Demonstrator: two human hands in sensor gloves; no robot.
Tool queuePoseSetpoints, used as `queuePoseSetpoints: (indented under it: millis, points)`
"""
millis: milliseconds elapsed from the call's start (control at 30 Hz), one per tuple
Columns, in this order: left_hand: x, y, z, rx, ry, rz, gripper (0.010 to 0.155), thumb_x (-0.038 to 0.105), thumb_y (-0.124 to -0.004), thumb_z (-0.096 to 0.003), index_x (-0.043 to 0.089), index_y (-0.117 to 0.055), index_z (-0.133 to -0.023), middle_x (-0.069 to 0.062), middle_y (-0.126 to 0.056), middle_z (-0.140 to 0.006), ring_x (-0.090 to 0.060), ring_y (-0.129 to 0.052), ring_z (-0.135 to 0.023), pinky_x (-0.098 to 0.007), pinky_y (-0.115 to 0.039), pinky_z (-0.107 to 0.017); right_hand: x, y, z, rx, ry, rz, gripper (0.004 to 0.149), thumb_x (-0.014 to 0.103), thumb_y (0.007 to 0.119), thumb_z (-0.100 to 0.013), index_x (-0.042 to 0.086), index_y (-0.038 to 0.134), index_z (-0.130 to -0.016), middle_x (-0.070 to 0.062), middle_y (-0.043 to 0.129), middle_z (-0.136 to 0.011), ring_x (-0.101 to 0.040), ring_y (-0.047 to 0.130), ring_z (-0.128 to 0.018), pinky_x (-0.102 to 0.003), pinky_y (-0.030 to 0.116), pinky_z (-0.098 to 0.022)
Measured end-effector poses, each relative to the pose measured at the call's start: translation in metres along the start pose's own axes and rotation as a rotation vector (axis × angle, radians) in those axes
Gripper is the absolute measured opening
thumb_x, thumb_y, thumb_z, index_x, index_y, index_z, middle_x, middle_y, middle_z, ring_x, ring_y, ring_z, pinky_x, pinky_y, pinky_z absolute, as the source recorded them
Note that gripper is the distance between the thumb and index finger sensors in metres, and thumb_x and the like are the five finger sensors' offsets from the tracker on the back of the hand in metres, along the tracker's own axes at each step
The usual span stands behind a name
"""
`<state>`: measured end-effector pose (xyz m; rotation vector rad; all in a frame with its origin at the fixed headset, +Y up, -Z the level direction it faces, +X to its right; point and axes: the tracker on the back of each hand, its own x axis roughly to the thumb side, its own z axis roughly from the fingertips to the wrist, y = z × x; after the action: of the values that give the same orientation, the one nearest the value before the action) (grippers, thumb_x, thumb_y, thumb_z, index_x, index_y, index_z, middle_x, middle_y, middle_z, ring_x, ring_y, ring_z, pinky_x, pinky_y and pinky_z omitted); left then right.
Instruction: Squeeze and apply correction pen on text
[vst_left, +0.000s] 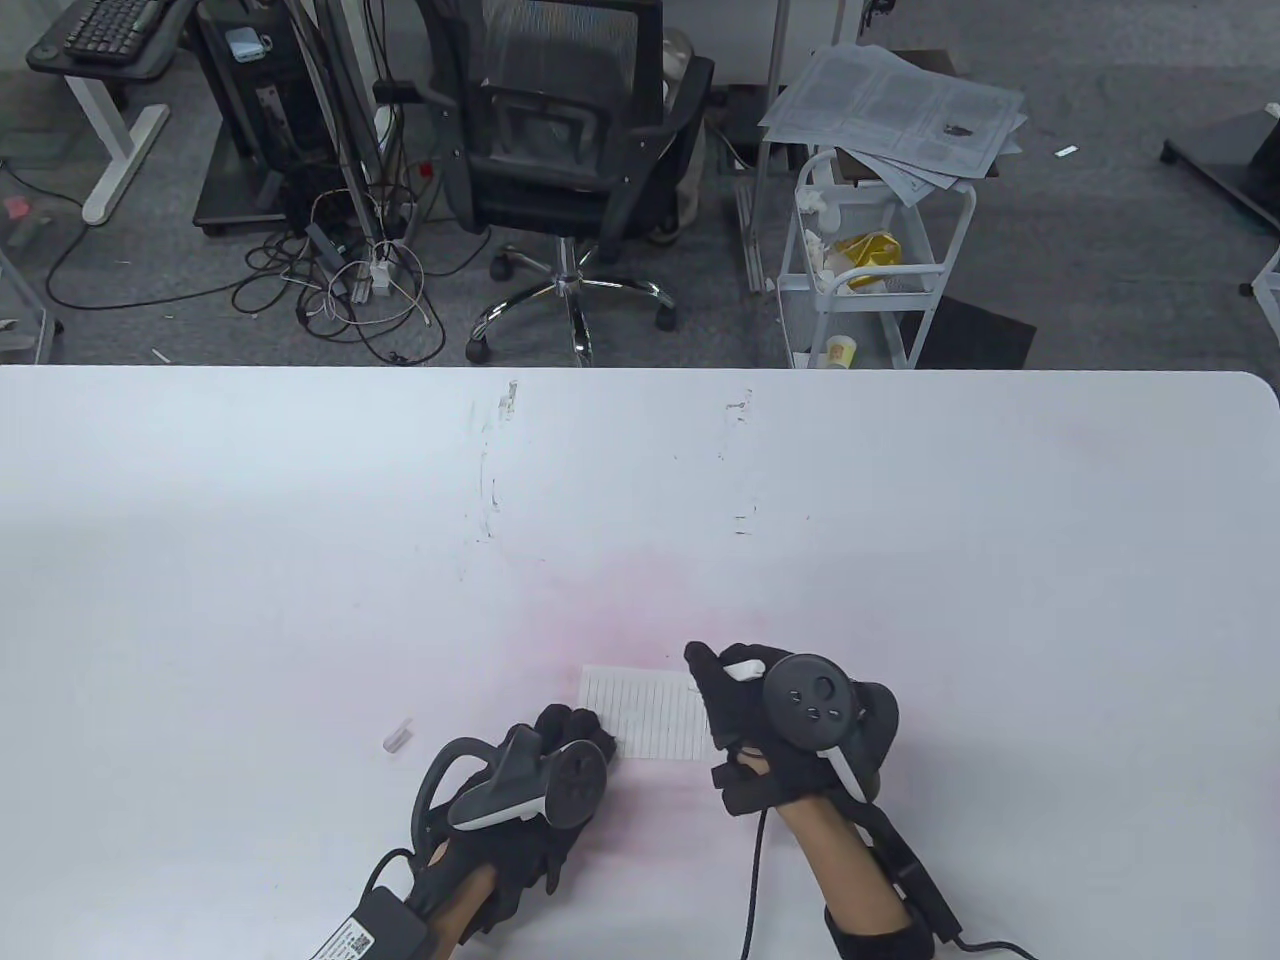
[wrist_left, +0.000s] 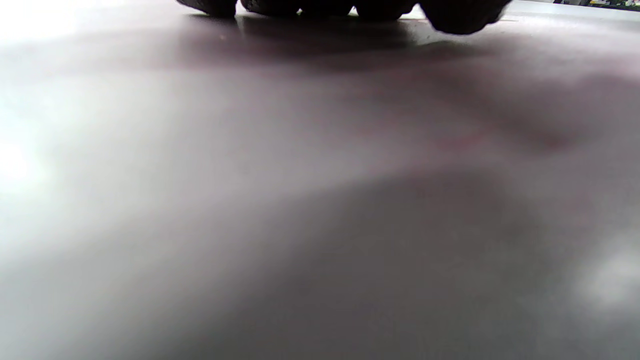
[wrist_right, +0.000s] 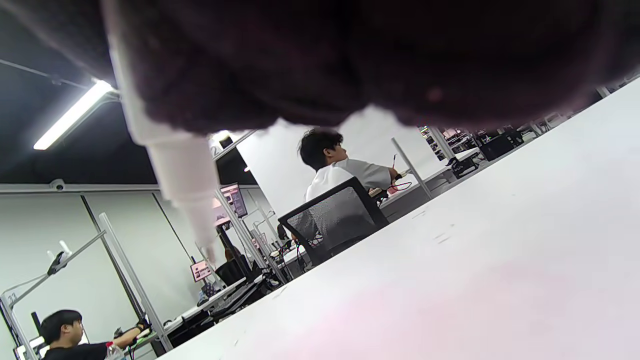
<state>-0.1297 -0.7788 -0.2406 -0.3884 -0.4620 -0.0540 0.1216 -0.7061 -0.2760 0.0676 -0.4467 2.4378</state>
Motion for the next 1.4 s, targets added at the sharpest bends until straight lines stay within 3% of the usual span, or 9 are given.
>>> queuePoseSetpoints:
  millis: [200, 467, 533, 600, 667, 867, 1133, 1400]
  points:
    - [0.001, -0.001, 0.0, -0.015, 0.002, 0.002, 0.065, 0.049, -0.06, -0.0452, 0.035, -0.035, -0.104, 0.002, -0.027, -0.115, -0.025, -0.034, -0.111, -0.044, -0.044, -0.081, -0.031, -0.002, 0.007, 0.0, 0.076, -0.08, 0.046, 0.056, 0.077, -0.039, 0.016, 0.097, -0.035, -0.001, 0.096, -0.026, -0.022, 0.098, -0.008, -0.048, 0.085, -0.024]
    - [-0.003, -0.002, 0.003, -0.019, -0.004, 0.029, 0.07, 0.053, -0.06, -0.0446, 0.035, -0.03, -0.105, 0.001, -0.021, -0.115, -0.027, -0.026, -0.11, -0.047, -0.04, -0.081, -0.039, -0.002, 0.007, 0.004, 0.118, -0.163, 0.046, 0.057, 0.077, -0.039, 0.016, 0.097, -0.035, -0.001, 0.096, -0.025, -0.021, 0.098, -0.008, -0.048, 0.085, -0.024]
    - [-0.007, 0.002, 0.007, 0.035, -0.002, 0.057, 0.071, 0.053, -0.062, -0.043, 0.036, -0.032, -0.105, 0.001, -0.021, -0.115, -0.028, -0.026, -0.11, -0.048, -0.04, -0.081, -0.04, -0.002, 0.007, 0.008, 0.124, -0.177, 0.046, 0.057, 0.077, -0.039, 0.016, 0.097, -0.035, -0.001, 0.096, -0.026, -0.021, 0.098, -0.008, -0.048, 0.085, -0.024]
    - [-0.017, 0.013, 0.016, 0.187, 0.017, 0.083, 0.071, 0.054, -0.064, -0.0403, 0.036, -0.039, -0.104, 0.001, -0.029, -0.114, -0.029, -0.033, -0.109, -0.049, -0.046, -0.079, -0.039, -0.002, 0.008, 0.01, 0.127, -0.183, 0.046, 0.057, 0.077, -0.039, 0.016, 0.097, -0.035, -0.001, 0.096, -0.026, -0.021, 0.098, -0.008, -0.048, 0.085, -0.024]
    - [-0.03, 0.025, 0.027, 0.259, 0.056, 0.107, 0.071, 0.055, -0.065, -0.0396, 0.036, -0.043, -0.104, 0.001, -0.033, -0.114, -0.03, -0.036, -0.109, -0.05, -0.048, -0.078, -0.039, -0.002, 0.008, 0.014, 0.128, -0.188, 0.046, 0.057, 0.077, -0.039, 0.016, 0.097, -0.035, -0.001, 0.096, -0.026, -0.021, 0.098, -0.008, -0.048, 0.085, -0.024]
    - [-0.088, 0.036, 0.059, 0.359, 0.245, 0.215, 0.072, 0.057, -0.066, -0.0395, 0.036, -0.046, -0.105, 0.001, -0.039, -0.116, -0.032, -0.043, -0.11, -0.053, -0.051, -0.078, -0.039, -0.002, 0.008, 0.018, 0.13, -0.202, 0.046, 0.057, 0.077, -0.039, 0.016, 0.097, -0.035, -0.001, 0.096, -0.026, -0.021, 0.098, -0.008, -0.047, 0.086, -0.024]
    - [-0.148, 0.016, 0.073, 0.248, 0.505, 0.227, 0.076, 0.059, -0.069, -0.0386, 0.033, -0.048, -0.106, -0.004, -0.052, -0.116, -0.035, -0.06, -0.107, -0.054, -0.059, -0.075, -0.039, -0.001, 0.01, 0.034, 0.136, -0.204, 0.046, 0.058, 0.076, -0.039, 0.017, 0.097, -0.035, -0.001, 0.096, -0.026, -0.021, 0.098, -0.008, -0.047, 0.086, -0.024]
    - [-0.149, -0.001, 0.058, 0.11, 0.572, 0.081, 0.071, 0.056, -0.078, -0.0358, 0.031, -0.061, -0.101, -0.003, -0.064, -0.109, -0.03, -0.074, -0.099, -0.053, -0.064, -0.073, -0.039, -0.001, 0.01, 0.049, 0.138, -0.196, 0.046, 0.058, 0.076, -0.039, 0.017, 0.097, -0.036, 0.0, 0.096, -0.026, -0.021, 0.098, -0.008, -0.047, 0.086, -0.024]
